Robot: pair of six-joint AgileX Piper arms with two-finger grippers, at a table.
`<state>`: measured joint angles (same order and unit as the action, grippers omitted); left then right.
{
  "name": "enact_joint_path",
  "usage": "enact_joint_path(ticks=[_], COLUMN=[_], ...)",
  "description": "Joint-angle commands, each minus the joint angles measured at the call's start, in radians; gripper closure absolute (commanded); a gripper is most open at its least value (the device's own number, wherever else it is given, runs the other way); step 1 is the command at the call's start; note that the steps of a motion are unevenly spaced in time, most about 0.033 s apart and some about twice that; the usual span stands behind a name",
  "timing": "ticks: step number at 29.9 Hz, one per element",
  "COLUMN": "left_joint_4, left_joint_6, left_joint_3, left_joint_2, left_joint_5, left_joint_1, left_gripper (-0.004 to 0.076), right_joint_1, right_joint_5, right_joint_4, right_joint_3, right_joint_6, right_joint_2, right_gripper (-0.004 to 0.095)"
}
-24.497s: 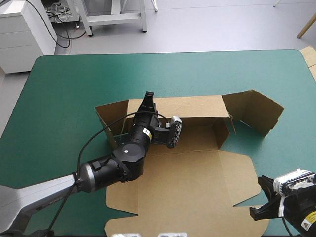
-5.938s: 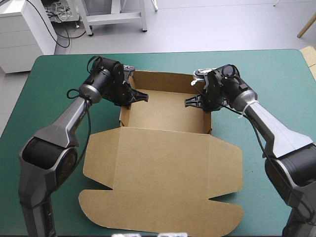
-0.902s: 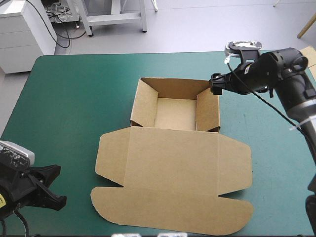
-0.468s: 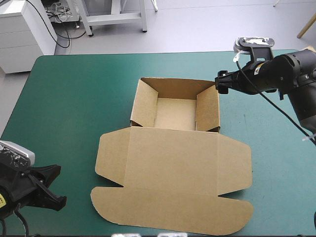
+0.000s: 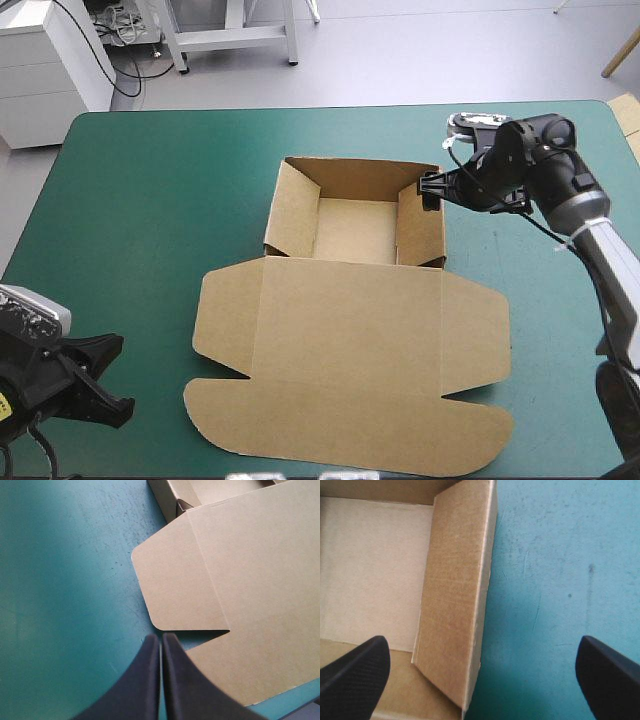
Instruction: Fold the box
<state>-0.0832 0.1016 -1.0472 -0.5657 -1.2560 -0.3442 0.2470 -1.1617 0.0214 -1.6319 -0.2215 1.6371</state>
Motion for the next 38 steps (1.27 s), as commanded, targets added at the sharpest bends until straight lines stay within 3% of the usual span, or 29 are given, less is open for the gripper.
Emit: enact_joint_path(ticks=[1,9,18,20,21,23,25,38], left_joint_4=[-0.010,-0.010,-0.010,-0.010,-0.010,-0.010,-0.010,-0.012], left_joint_6=[0.001,0.024,0.024,0.024,0.024,0.024,0.024,0.024], left_joint_3=[-0.022,-0.022,-0.022,-0.022,-0.022,-0.022,-0.022,-0.022], left_joint_2=[-0.010,-0.010,-0.010,-0.010,-0.010,-0.010,-0.010,-0.010], left_joint_5=[-0.017,-0.017,-0.017,-0.017,-0.017,-0.017,-0.017,-0.017], left_joint_1=[0.000,0.000,0.000,0.000,0.000,0.000,0.000,0.000], left_gripper=[0.0731,0.0731,0.0731,0.0731,0.0731,0.0731,0.0731,0.0731], right_joint_1=[0.007,0.038,0.036,0.036,0.036,0.036,0.036,0.014], right_joint_5=[0.082,0.101,0.059,0.025,0.011,0.001,0.013,0.024], right_joint_4=[0.017,0.022,0.005,-0.001,-0.014,-0.021,-0.021,-0.058], right_joint_3=[-0.018,-0.018,-0.018,-0.018,-0.018,-0.018,-0.018,-0.077], right_joint_6=[-0.002,0.006,0.021,0.030,0.031,0.033,0.031,0.083], right_joint_2=[0.028,0.170,0.185,0.191,0.195,0.200,0.200,0.200], right_gripper=[-0.0021,-0.0021,0.0010,0.0149,0.0276,0.0637,0.0928,0.0910])
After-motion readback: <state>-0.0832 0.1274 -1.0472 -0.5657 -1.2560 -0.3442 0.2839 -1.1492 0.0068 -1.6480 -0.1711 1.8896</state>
